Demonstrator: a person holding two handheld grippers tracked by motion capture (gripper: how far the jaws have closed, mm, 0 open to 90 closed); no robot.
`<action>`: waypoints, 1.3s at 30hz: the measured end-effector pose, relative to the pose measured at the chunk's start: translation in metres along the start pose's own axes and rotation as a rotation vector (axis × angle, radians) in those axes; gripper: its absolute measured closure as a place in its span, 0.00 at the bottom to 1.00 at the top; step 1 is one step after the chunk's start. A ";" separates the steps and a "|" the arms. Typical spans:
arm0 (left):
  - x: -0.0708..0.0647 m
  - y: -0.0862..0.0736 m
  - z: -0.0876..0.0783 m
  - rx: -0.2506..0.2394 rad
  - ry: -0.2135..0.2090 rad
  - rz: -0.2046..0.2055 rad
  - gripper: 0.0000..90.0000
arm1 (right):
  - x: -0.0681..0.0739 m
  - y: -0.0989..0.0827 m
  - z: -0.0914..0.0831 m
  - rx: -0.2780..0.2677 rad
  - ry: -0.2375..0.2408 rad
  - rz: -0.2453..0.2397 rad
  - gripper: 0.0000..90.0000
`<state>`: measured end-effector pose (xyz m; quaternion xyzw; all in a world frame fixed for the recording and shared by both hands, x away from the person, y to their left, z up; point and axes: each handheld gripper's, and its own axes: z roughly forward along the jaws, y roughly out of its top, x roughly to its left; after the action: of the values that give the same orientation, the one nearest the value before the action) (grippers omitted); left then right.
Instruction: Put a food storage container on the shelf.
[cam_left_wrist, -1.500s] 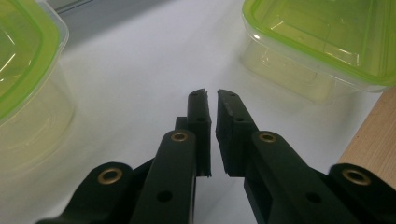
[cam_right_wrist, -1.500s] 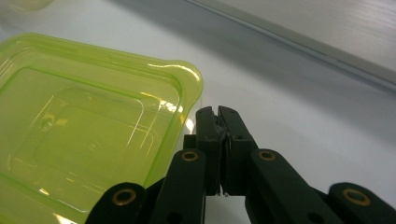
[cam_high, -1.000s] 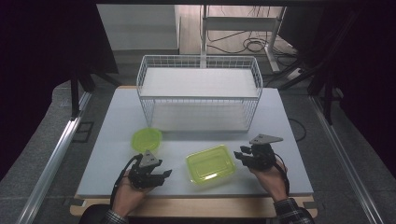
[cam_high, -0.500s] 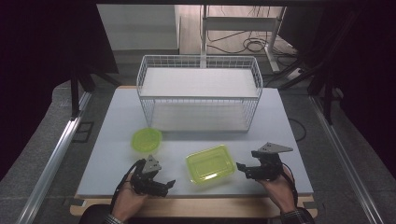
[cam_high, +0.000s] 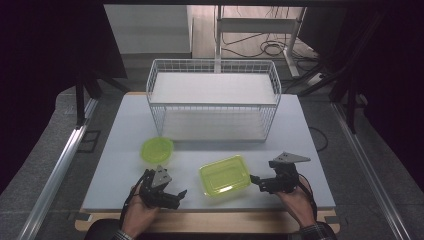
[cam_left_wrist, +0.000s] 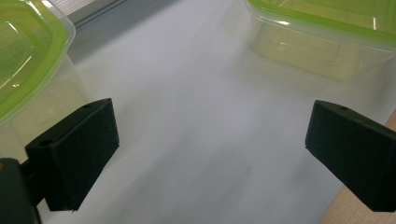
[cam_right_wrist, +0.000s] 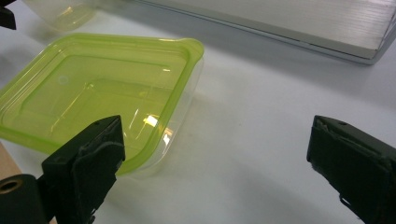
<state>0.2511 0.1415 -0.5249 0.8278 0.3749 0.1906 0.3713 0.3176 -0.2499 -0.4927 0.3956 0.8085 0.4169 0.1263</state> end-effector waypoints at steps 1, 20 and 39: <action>-0.001 0.000 0.001 0.003 -0.001 0.003 0.03 | 0.000 0.001 0.001 0.004 0.001 0.001 0.05; 0.001 -0.001 0.001 0.024 0.052 0.034 0.02 | -0.008 0.027 0.030 0.111 0.178 0.097 0.37; 0.002 -0.001 0.000 0.040 0.075 0.058 0.02 | -0.029 0.030 0.052 0.221 0.386 0.353 0.84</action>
<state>0.2516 0.1433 -0.5253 0.8380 0.3679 0.2245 0.3346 0.3808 -0.2313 -0.5051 0.4549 0.7768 0.4093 -0.1486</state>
